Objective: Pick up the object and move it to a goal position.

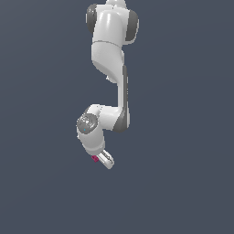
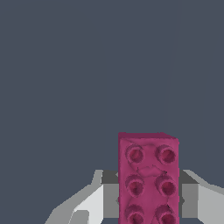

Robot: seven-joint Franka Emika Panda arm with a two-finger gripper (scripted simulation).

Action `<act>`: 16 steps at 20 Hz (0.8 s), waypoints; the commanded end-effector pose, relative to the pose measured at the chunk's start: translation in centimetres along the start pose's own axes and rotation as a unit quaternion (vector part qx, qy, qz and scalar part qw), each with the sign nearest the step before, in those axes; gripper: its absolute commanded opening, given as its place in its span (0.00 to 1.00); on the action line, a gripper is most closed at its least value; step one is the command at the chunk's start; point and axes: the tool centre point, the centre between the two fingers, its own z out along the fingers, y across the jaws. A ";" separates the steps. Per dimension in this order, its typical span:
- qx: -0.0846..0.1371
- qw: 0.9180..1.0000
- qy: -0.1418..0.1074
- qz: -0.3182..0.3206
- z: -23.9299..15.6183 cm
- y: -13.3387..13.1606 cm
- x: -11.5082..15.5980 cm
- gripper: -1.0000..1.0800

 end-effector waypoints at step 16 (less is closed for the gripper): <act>0.000 1.000 0.000 0.000 -8.1 -4.2 -0.2 0.00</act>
